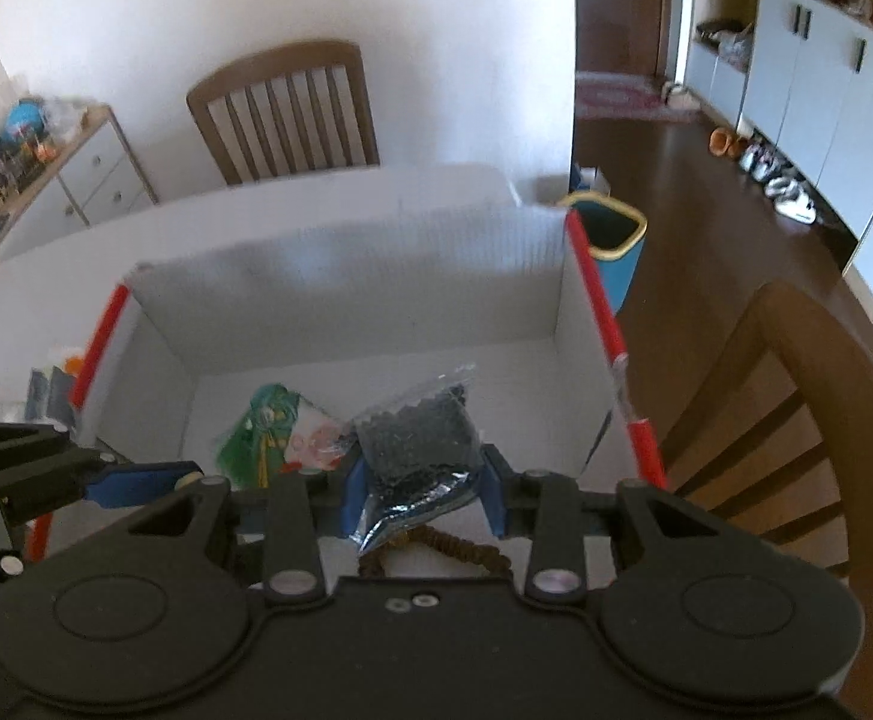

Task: Organize objects
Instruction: 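Carry the soap bar and bagged item with both tools into the shoebox, then open the left tool to release the soap while the right tool releases the bag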

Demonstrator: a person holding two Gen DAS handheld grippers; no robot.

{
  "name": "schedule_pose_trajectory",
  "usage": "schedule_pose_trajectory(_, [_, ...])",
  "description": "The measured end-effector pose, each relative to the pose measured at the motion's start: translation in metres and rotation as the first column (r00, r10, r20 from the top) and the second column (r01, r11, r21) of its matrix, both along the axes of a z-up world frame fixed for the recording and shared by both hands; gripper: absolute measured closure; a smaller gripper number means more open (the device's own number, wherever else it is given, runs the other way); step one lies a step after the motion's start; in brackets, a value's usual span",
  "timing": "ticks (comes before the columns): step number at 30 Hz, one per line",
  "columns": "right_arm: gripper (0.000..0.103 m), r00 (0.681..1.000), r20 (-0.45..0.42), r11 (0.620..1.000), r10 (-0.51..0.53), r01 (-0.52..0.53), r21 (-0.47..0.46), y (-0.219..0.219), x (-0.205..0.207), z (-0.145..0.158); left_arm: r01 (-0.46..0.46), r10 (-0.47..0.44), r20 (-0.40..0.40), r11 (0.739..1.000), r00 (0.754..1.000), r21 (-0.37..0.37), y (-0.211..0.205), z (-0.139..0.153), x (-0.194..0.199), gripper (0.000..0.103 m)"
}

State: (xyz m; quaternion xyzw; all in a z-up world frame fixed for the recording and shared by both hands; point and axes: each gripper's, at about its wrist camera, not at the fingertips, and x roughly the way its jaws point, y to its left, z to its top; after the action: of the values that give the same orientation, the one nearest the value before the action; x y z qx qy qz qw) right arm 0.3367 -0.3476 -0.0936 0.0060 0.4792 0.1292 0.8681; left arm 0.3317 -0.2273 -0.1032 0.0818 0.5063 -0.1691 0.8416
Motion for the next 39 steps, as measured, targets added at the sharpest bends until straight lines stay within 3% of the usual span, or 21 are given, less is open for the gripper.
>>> schedule_pose_trajectory(7, [0.067, 0.995, -0.092, 0.998, 0.029, -0.033, -0.047, 0.009, 0.013, -0.025, 0.005, 0.000, -0.093, 0.999, 0.996, 0.049, -0.009, -0.019, 0.011, 0.052])
schedule_pose_trajectory(20, [0.066, 0.988, -0.155, 0.998, 0.017, -0.027, -0.058, 0.009, 0.016, -0.049, -0.031, 0.041, -0.202, 0.998, 0.979, 0.051, -0.005, -0.038, 0.023, 0.052])
schedule_pose_trajectory(25, [0.063, 0.987, -0.159, 0.999, 0.009, -0.017, -0.047, 0.004, 0.019, -0.049, -0.044, 0.056, -0.209, 0.997, 0.976, 0.059, -0.002, -0.043, 0.025, 0.052])
schedule_pose_trajectory(29, [0.050, 0.988, -0.155, 0.999, 0.004, -0.010, -0.035, 0.001, 0.018, -0.048, -0.054, 0.064, -0.217, 0.997, 0.974, 0.053, -0.001, -0.047, 0.026, 0.046])
schedule_pose_trajectory(39, [0.043, 0.993, -0.119, 1.000, -0.012, 0.013, 0.006, -0.003, 0.009, -0.027, -0.063, 0.065, -0.156, 0.998, 0.986, 0.021, 0.002, -0.031, 0.019, 0.040])
